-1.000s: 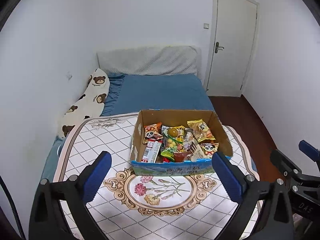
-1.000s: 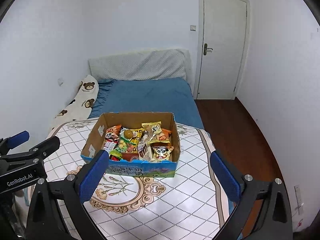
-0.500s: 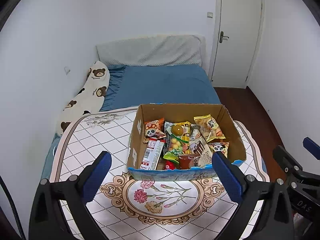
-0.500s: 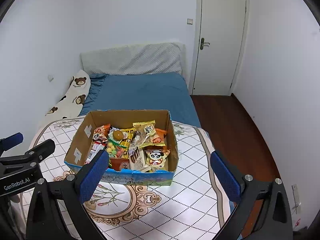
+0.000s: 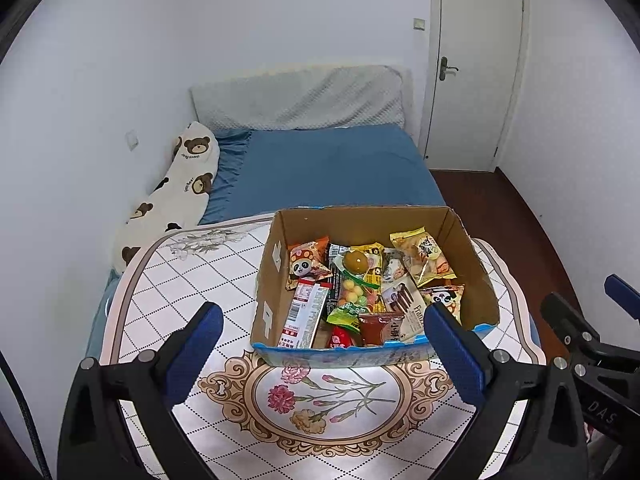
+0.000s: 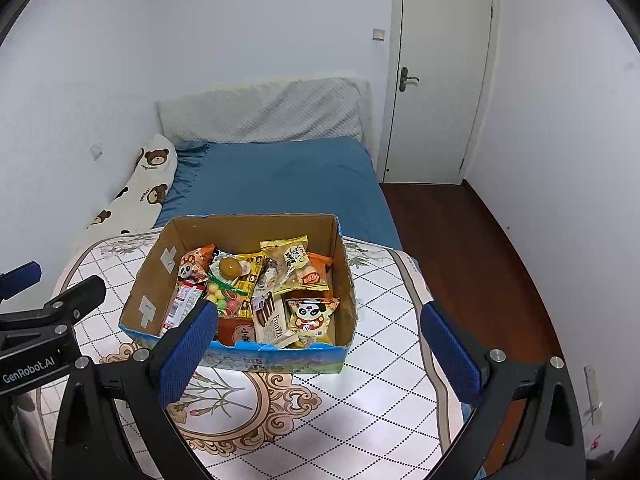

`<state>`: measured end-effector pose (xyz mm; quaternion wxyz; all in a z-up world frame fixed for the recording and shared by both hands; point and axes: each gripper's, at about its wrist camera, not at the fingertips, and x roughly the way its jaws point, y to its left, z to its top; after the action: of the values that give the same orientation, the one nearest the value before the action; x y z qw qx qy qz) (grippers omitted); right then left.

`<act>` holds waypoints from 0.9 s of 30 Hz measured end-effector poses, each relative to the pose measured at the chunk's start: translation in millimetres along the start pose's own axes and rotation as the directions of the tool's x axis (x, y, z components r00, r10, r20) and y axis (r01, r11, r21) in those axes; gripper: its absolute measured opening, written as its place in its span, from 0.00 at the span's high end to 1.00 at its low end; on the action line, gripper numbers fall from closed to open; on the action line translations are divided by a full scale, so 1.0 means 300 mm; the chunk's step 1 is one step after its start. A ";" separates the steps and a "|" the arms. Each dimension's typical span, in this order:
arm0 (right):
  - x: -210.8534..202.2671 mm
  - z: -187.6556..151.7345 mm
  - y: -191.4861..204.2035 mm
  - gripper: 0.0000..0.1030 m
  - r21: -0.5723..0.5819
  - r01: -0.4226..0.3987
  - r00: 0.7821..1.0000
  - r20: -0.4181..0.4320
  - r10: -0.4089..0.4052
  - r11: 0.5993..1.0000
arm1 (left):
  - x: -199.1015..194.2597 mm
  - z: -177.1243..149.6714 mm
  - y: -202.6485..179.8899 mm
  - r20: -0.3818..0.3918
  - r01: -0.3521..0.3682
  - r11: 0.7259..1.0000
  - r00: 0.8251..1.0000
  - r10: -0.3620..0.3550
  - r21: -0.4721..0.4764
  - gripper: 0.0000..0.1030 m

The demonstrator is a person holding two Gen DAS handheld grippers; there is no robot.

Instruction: Organize snacks

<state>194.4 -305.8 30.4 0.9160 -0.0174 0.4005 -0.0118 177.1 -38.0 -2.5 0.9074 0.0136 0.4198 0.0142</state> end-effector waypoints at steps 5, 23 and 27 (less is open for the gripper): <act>-0.004 -0.003 -0.003 0.00 -0.005 0.004 1.000 -0.002 -0.004 1.000 | 0.002 -0.006 -0.002 -0.004 -0.001 1.000 1.000 0.001 -0.002 0.00; -0.007 -0.032 -0.011 0.00 -0.005 -0.005 1.000 -0.016 0.005 1.000 | -0.006 -0.032 0.006 -0.016 -0.013 1.000 1.000 0.013 -0.021 0.00; -0.010 -0.032 -0.012 0.00 -0.002 -0.003 1.000 -0.017 0.003 1.000 | -0.006 -0.032 0.006 -0.016 -0.013 1.000 1.000 0.012 -0.021 0.00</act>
<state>185.3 -309.6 26.0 0.9127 -0.0178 0.4081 -0.0102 168.7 -36.1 -7.2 0.9040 0.0065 0.4268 0.0244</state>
